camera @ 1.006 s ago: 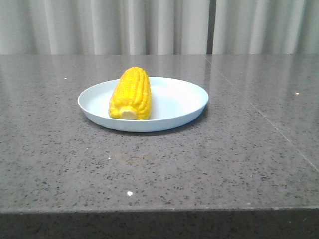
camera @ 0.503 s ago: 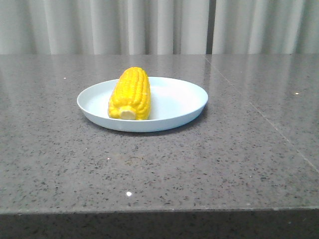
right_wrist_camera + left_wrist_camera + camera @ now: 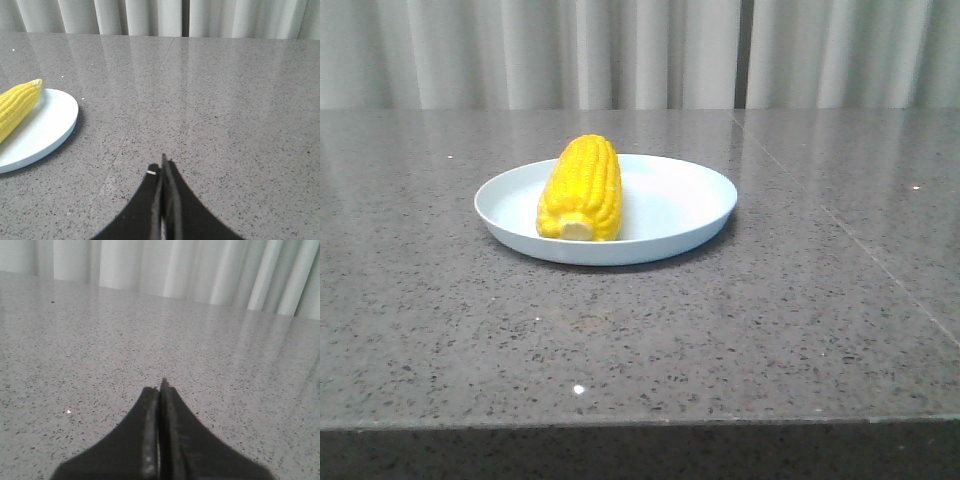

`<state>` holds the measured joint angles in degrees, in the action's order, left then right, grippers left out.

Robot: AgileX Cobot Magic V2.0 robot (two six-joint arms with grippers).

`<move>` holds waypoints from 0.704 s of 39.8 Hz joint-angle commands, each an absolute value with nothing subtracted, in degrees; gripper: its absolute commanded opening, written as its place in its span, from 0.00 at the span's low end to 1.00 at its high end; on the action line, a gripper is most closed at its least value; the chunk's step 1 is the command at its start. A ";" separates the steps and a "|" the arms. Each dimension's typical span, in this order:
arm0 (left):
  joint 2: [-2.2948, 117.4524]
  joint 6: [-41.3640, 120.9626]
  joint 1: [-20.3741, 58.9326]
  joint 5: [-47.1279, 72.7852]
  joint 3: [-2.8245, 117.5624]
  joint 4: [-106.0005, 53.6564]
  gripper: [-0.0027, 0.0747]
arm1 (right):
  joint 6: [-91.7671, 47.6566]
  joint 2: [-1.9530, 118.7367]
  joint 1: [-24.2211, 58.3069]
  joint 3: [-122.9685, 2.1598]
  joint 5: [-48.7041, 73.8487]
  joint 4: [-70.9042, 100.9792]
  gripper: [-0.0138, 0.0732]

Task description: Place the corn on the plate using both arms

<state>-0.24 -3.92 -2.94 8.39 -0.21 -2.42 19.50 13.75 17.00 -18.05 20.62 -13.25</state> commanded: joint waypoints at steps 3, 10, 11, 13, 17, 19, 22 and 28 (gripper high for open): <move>-1.48 -4.50 -3.00 3.31 -0.45 -2.85 0.01 | 19.14 14.16 16.68 -19.62 16.13 -14.62 0.03; -1.48 -4.50 -3.00 3.31 -0.45 -2.85 0.01 | 19.14 14.16 16.68 -19.62 16.13 -14.62 0.03; -1.48 -4.50 -3.00 3.31 -0.45 -2.85 0.01 | 19.14 14.16 16.68 -19.62 16.13 -14.62 0.03; -1.48 -4.50 -3.00 3.31 -0.45 -2.85 0.01 | 19.14 14.16 16.68 -19.62 16.13 -14.62 0.03; -1.48 -4.50 -3.00 3.31 -0.45 -2.85 0.01 | 19.14 14.16 16.68 -19.62 16.13 -14.62 0.03; -1.48 -4.50 -3.00 3.31 -0.45 -2.85 0.01 | 19.14 14.16 16.68 -19.62 16.13 -14.62 0.03; -1.48 -4.50 -3.00 3.31 -0.45 -2.85 0.01 | 19.14 14.16 16.68 -19.07 16.00 -14.62 0.03; -1.48 -4.50 -3.00 3.31 -0.45 -2.85 0.01 | 19.14 14.15 16.02 -16.40 15.38 -16.08 0.03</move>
<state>-0.24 -3.92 -2.94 8.31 -0.21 -2.45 19.50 13.75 16.87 -16.21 20.48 -13.70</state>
